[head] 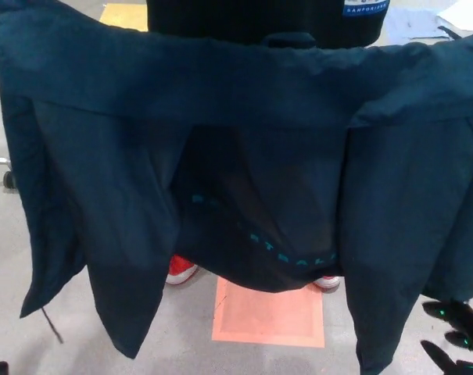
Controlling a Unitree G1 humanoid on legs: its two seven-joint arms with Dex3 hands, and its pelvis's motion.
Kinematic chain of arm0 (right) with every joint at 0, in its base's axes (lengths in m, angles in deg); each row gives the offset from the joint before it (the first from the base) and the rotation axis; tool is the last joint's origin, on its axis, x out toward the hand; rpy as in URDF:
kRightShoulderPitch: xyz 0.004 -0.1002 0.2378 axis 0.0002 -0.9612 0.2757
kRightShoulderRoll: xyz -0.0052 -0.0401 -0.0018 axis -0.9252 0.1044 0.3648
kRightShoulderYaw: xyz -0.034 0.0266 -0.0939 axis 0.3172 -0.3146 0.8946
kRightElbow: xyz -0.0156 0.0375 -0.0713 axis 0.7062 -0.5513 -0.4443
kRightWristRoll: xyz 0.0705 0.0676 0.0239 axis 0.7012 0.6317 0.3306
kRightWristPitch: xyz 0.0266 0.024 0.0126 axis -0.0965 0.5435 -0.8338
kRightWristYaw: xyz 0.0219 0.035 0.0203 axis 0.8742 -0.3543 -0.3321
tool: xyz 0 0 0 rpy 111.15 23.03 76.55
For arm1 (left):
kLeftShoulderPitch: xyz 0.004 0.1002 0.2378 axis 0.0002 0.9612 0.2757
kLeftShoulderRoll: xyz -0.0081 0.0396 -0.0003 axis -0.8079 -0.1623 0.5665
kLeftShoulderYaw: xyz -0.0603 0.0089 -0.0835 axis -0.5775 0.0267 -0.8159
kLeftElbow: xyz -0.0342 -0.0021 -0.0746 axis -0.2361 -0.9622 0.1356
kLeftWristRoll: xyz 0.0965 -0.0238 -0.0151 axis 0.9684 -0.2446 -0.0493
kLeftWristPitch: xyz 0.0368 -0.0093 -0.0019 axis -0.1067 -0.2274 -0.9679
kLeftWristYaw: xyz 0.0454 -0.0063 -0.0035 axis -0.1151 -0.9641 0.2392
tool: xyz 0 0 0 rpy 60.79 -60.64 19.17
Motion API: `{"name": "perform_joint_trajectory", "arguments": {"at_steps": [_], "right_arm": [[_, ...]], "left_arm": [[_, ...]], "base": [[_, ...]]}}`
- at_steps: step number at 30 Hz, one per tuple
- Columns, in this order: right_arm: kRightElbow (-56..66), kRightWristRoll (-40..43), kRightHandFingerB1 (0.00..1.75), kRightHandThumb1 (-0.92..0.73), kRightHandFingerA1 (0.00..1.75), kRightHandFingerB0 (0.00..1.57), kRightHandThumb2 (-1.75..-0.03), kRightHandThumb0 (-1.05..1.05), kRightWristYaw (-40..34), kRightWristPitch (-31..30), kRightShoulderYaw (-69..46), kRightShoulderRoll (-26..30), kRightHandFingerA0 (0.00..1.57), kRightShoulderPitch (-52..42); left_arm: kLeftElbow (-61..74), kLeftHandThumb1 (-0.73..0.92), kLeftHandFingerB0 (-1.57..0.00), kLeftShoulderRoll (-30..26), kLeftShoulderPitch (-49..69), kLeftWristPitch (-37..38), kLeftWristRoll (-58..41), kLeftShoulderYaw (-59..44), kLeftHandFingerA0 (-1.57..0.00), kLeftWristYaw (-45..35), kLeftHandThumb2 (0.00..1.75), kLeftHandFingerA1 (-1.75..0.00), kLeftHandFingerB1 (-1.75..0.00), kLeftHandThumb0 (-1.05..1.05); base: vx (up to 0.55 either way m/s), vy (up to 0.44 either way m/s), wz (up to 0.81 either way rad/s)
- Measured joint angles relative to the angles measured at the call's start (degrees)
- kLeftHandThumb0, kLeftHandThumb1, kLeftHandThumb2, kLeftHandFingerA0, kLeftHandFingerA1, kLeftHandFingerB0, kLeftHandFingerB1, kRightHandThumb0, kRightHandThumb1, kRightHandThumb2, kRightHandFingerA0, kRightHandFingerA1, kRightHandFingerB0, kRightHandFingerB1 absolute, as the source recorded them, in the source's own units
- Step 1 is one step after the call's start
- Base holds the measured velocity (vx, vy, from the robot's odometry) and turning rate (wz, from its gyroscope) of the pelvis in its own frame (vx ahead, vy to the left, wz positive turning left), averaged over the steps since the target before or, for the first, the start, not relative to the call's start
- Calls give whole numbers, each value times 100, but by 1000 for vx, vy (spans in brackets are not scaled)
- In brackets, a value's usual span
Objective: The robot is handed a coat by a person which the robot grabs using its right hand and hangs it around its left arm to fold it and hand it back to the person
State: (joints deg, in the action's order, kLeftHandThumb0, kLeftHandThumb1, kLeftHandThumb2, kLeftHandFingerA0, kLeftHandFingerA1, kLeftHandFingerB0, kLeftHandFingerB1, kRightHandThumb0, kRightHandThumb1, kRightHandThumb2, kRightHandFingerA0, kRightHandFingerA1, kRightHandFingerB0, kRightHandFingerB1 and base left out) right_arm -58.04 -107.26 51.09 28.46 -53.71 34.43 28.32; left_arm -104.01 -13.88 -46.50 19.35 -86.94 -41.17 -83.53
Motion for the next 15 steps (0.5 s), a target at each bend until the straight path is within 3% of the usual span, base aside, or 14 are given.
{"name": "perform_joint_trajectory", "arguments": {"at_steps": [3, 4, 6, 7, 8, 9, 10, 11, 12, 15], "right_arm": [[817, -3, 48, -61, 54, 26, -95, -72, -2, 60, -107, -18, 35, -321], [895, -2, 37, -73, 41, 36, -62, -63, -3, 67, -118, -20, 38, -350], [1432, -6, 38, -69, 42, 38, -62, -63, -7, 91, -198, -45, 41, -523], [1588, -8, 51, -55, 57, 31, -96, -62, -8, 96, -226, -56, 39, -572], [1922, -8, 51, -55, 57, 31, -96, -62, -8, 101, -294, -84, 39, -664], [2069, -7, 40, -66, 42, 41, -61, -60, -9, 104, -321, -98, 44, -694], [2257, -7, 49, -55, 55, 29, -95, -61, -10, 108, -351, -112, 41, -731], [2518, -7, 49, -55, 55, 29, -95, -61, -11, 110, -387, -130, 41, -774], [2727, -7, 34, -64, 36, 42, -61, -63, -11, 117, -423, -141, 46, -801], [3396, -3, 34, -63, 36, 42, -62, -66, -13, 133, -593, -153, 46, -849]], "left_arm": [[2, 91, -20, 26, 0, 1, 1, 2, -22, -6, 67, -35, -33, -67], [2, 89, -22, 27, 0, 1, 1, 3, -26, -6, 66, -36, -34, -66], [5, 91, -24, 33, -1, 2, 1, 4, -27, -7, 66, -37, -35, -66], [5, 88, -26, 35, -2, 2, 1, 4, -29, -8, 66, -39, -37, -65], [6, 88, -26, 38, -2, 2, 1, 4, -29, -8, 66, -39, -37, -65], [6, 88, -25, 38, -2, 2, 1, 4, -29, -8, 66, -39, -36, -65], [7, 88, -23, 41, -4, 2, 0, 4, -28, -8, 66, -38, -36, -65], [6, 88, -23, 42, -4, 2, 0, 3, -28, -8, 66, -38, -36, -65], [7, 90, -21, 42, -5, 3, 0, 3, -27, -8, 66, -38, -35, -63], [8, 90, -20, 43, -7, 4, 1, 4, -28, -8, 66, -37, -34, -64]], "base": [[0, 0, 0], [0, 0, 0], [0, 0, 0], [0, 0, 0], [0, 0, 0], [0, 0, 0], [0, 0, 0], [0, 0, 0], [0, 0, 0], [0, 0, 0]]}}
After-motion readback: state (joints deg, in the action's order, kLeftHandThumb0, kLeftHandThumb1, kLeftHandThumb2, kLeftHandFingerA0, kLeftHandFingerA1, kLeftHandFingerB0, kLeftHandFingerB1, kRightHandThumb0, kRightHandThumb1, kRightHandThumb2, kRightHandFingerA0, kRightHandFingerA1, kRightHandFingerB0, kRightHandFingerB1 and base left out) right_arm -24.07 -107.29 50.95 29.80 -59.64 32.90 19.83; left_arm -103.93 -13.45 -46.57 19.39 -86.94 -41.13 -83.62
